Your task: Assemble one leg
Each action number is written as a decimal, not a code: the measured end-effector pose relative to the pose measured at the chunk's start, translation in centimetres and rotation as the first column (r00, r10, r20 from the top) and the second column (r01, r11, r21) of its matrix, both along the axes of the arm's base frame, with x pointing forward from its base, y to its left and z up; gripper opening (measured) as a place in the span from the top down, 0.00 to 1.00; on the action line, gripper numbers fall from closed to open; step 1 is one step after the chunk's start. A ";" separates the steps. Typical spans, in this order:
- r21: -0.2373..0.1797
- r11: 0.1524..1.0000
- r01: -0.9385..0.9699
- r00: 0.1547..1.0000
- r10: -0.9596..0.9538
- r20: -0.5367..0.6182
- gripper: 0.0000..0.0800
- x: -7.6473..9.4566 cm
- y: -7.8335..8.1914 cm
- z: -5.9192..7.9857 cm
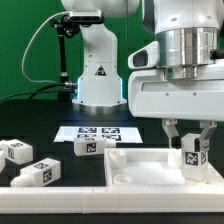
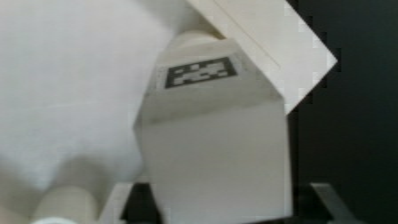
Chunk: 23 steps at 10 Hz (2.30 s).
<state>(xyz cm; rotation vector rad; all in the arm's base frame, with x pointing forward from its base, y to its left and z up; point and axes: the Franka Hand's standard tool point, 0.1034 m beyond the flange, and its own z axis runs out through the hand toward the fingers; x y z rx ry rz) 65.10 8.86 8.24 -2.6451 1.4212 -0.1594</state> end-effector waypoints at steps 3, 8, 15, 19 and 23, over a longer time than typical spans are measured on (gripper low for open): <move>0.083 0.891 0.446 0.893 -0.437 -0.108 0.64 -0.7 0.1 -0.2; 0.106 0.777 0.621 0.783 -0.610 -0.120 0.66 -0.5 0.3 -0.1; 0.036 0.992 -0.117 0.993 0.117 0.004 0.20 -0.1 0.4 0.9; -0.080 0.766 -0.638 0.770 0.636 -0.042 0.19 0.1 2.0 1.4; -0.150 0.484 -0.862 0.501 0.858 -0.111 0.19 -0.1 2.6 0.6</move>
Offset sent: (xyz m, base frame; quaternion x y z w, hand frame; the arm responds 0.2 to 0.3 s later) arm 0.0300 0.0246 -0.0033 0.0790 -0.0495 0.3739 0.9228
